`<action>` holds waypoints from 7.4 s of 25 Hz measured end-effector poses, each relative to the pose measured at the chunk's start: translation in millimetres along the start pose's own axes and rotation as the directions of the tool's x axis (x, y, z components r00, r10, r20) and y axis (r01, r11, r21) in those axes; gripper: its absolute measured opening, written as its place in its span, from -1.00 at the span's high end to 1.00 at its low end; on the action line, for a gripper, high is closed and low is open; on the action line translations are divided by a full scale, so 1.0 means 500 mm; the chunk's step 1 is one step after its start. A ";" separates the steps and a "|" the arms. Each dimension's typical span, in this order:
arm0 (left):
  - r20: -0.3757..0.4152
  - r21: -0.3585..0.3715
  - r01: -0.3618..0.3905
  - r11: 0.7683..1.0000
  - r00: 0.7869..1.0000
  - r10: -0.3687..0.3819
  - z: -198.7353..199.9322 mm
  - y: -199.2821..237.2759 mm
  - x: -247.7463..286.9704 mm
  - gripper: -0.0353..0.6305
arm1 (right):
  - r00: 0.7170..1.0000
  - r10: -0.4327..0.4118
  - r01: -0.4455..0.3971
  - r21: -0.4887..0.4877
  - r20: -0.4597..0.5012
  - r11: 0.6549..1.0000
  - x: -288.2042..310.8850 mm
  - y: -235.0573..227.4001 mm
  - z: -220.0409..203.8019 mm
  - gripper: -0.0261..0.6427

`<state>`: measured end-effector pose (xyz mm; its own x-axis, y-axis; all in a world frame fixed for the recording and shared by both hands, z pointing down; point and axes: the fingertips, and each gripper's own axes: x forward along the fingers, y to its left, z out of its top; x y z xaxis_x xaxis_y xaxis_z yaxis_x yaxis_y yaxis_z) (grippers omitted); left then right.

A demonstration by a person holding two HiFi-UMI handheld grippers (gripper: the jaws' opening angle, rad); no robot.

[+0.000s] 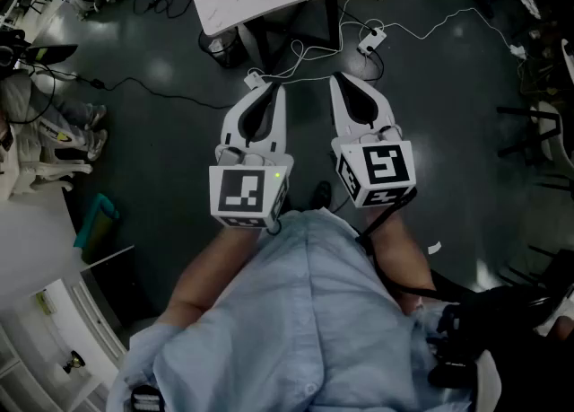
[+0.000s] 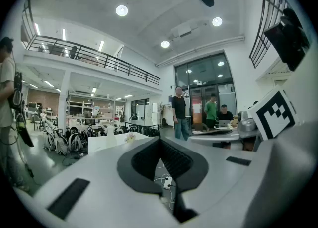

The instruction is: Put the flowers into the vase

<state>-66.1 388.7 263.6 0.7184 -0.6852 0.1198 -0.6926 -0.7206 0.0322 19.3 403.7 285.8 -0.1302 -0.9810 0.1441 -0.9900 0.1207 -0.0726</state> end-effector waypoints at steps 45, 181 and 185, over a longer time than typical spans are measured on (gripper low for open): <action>0.027 -0.059 0.053 0.997 0.998 -0.052 0.049 0.321 0.526 0.88 | 0.998 -0.050 0.051 0.029 -0.040 0.998 0.567 -0.254 0.070 0.92; -0.174 -0.256 -0.372 0.892 0.926 0.336 -0.102 0.739 0.794 0.88 | 0.779 0.618 -0.613 -0.078 0.110 0.786 1.245 -0.222 0.079 0.48; -0.162 -0.250 -0.369 0.895 0.927 0.337 -0.095 0.737 0.788 0.88 | 0.765 0.641 -0.637 -0.079 0.063 0.767 1.232 -0.220 0.077 0.34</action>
<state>-41.1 -141.6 369.7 0.4226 -0.8609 0.2831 -0.9011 -0.3658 0.2329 50.3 -219.8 344.5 -0.7309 -0.6825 0.0019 -0.6809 0.7290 -0.0697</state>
